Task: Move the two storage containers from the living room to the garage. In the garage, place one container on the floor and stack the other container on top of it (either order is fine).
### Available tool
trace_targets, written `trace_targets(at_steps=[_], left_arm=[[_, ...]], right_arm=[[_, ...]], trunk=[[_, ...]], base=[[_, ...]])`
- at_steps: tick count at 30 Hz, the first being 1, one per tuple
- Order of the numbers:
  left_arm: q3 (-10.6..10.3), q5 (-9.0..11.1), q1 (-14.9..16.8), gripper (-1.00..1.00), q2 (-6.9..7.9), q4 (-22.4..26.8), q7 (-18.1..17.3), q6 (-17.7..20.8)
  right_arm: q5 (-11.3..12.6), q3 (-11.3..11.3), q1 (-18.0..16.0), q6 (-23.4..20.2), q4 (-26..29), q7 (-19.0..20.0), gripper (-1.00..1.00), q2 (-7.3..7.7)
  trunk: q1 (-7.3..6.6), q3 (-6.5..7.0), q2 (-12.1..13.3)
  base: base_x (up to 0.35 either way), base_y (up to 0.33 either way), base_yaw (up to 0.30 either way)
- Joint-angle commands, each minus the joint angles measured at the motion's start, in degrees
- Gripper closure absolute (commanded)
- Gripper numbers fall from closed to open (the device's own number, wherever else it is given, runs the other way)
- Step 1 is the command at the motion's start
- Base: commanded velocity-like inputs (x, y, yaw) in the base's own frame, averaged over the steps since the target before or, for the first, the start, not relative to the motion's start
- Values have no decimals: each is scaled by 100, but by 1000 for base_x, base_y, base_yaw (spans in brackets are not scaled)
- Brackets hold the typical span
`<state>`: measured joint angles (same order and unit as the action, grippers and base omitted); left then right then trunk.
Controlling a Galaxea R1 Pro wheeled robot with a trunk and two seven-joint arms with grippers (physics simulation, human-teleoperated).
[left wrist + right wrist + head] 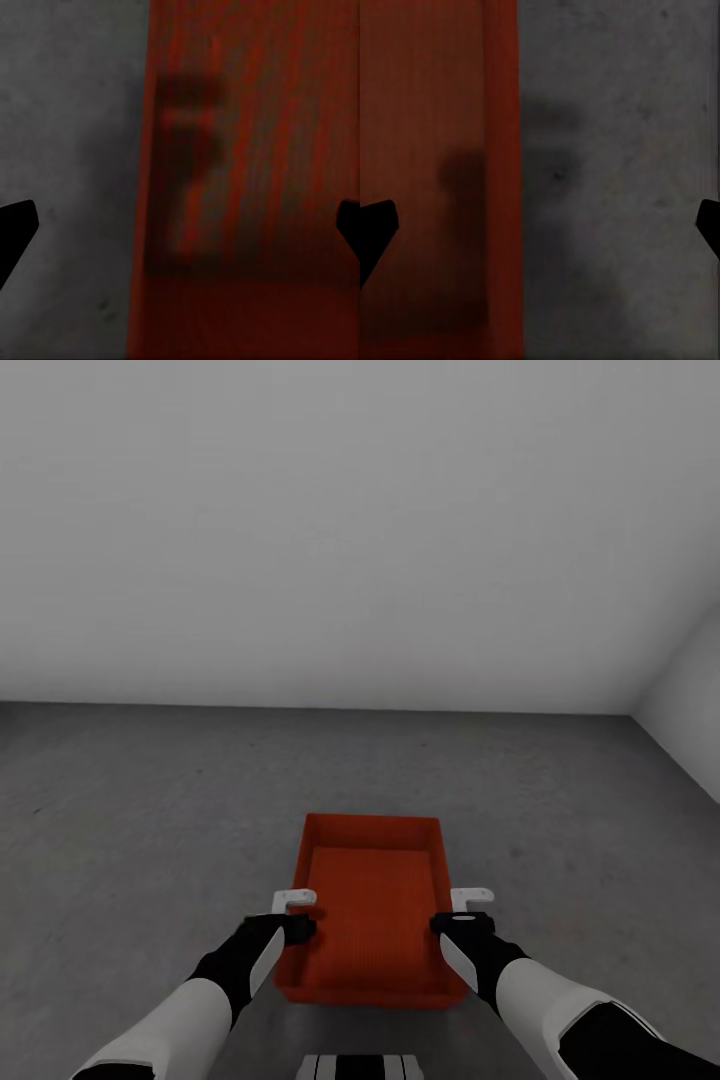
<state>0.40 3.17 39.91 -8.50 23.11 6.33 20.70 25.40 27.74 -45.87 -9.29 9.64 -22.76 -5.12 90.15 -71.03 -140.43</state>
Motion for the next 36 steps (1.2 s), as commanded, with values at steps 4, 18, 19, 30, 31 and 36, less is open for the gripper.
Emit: trace_targets(at_steps=[4,18,19,30,31,36], left_arm=[[4,34,0,-100,-2,6,27,31],[4,34,0,-100,-2,0,27,31],[4,34,0,-100,-2,0,27,31],[4,34,0,-100,-2,0,27,34],[4,34,0,-100,-2,0,28,35],[4,34,0,-100,-2,0,34,32]], right_arm=[[27,45,-1,-46,12,-35,-100,7],[27,47,-1,-47,20,-34,-100,11],[27,47,-1,-47,20,-33,-100,11],[21,47,-1,-72,18,-27,-100,11],[23,47,-1,-72,18,-25,-100,11],[28,46,-1,-68,13,-26,-100,11]], trunk=[[-89,68,160],[-397,319,722],[-419,337,762],[-660,535,1203],[-682,553,1243],[-792,648,1444]], base=[[0,0,0],[0,0,0],[0,0,0],[0,0,0],[0,0,0],[0,0,0]])
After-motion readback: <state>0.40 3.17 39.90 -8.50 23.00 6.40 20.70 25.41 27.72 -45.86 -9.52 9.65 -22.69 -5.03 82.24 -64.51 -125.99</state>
